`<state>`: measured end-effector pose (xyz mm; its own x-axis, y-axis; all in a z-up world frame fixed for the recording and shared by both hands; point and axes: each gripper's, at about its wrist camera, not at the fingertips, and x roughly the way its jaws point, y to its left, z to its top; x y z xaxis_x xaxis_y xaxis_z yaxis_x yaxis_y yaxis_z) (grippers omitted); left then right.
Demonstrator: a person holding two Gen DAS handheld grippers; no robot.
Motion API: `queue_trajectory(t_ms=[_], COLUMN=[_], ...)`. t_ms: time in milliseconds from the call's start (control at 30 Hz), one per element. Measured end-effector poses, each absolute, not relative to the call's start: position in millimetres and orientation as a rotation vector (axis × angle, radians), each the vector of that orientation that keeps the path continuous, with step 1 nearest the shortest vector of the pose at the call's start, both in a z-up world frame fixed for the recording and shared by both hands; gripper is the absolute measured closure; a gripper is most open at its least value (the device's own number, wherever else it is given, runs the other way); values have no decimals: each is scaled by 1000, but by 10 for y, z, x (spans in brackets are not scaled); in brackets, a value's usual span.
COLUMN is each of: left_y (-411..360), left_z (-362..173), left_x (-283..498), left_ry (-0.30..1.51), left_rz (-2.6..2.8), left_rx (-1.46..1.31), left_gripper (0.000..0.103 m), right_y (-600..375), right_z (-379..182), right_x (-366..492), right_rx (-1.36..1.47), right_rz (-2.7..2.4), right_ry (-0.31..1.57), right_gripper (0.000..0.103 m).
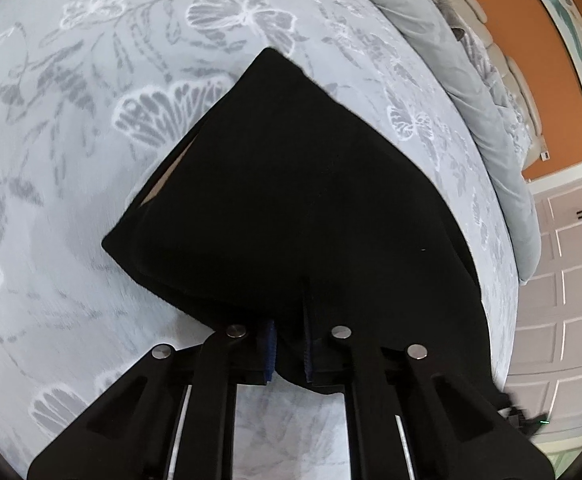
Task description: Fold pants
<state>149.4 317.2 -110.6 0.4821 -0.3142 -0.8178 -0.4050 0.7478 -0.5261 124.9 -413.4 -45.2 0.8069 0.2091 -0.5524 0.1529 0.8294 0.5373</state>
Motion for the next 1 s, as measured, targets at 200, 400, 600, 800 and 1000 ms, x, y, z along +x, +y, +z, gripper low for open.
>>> queue_trajectory(t_ms=[200, 400, 600, 800, 1000], left_y=[3183, 3238, 3280, 3198, 3169], left_z=[-1141, -1153, -1169, -1157, -1149], left_x=[1472, 1418, 1363, 1383, 1436], left_ry=[1115, 1112, 1108, 1109, 1107], left_rz=[44, 30, 29, 67, 81], left_rx=[-715, -734, -765, -719, -708], left_gripper=[94, 93, 93, 93, 93], right_y=[-4313, -4497, -4821, -5053, -4957], right_z=[-700, -1347, -918, -1181, -747], right_x=[915, 886, 658, 1209, 1180], right_rx=[618, 668, 713, 752, 690], right_rz=[-20, -75, -176, -183, -130], right_ry=[719, 908, 703, 771, 579], right_gripper=[99, 77, 29, 29, 99])
